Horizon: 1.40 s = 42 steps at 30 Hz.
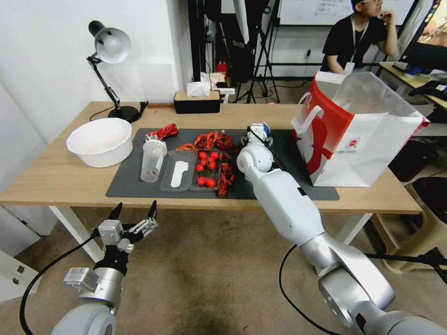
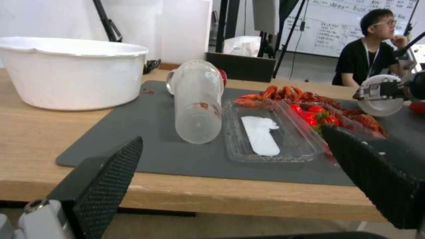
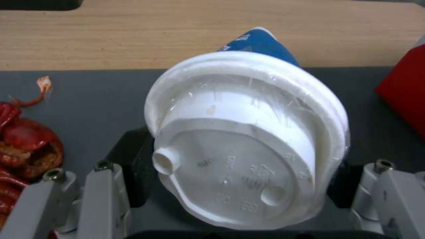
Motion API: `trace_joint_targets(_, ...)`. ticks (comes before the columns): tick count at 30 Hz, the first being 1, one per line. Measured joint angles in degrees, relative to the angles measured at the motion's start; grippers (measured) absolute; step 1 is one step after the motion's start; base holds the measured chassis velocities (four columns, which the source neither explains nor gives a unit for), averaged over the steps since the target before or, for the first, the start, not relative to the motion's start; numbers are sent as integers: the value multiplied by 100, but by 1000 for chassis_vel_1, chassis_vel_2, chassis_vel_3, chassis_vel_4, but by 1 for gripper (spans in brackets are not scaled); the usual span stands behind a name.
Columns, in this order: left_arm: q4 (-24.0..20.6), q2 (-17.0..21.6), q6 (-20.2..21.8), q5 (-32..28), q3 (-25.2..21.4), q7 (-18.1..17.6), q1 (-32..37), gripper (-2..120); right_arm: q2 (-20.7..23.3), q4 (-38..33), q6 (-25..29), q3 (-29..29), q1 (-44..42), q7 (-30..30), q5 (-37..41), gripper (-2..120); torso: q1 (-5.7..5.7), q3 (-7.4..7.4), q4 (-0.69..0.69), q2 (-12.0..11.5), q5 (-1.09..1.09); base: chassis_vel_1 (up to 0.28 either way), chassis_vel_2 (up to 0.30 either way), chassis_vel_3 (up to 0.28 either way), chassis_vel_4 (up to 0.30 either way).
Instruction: Pick up the trash from the table and place it into the takeout bag.
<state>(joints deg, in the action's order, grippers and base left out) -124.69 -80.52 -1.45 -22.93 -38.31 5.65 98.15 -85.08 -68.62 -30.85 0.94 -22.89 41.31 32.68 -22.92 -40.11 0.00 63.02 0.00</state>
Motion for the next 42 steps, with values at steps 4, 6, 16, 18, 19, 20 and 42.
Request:
trace_joint_targets(4,-19,-14,0,17,4,2,2,100,119,-258,96,10,-72,-84,-197,68,0,0,0,0,0,0,0,0,0)
trace_joint_targets(6,-43,-18,0,22,4,2,9,100,358,-603,142,109,-131,-156,-320,68,0,0,0,0,0,0,0,0,0)
trace_joint_targets(16,-52,8,1,23,-52,-7,14,100,1217,-2187,-59,428,-471,-16,217,68,0,0,0,0,0,0,0,0,0)
trace_joint_targets(18,-74,10,3,23,-72,-13,15,100,1391,-2630,-103,471,-585,-65,299,68,1,0,0,0,-1,0,0,0,0)
trace_joint_targets(19,-81,4,5,22,-80,-16,16,100,1496,-2842,-121,493,-644,-114,331,68,1,0,0,0,0,0,0,0,0)
trace_joint_targets(20,-81,4,5,22,-80,-16,16,100,1496,-2842,-121,493,-644,-114,331,68,1,0,0,0,0,0,0,0,0)
trace_joint_targets(42,-126,-41,-1,37,-99,-32,76,100,2596,-4448,256,-551,-755,-310,220,68,1,0,-1,0,1,0,0,0,0)
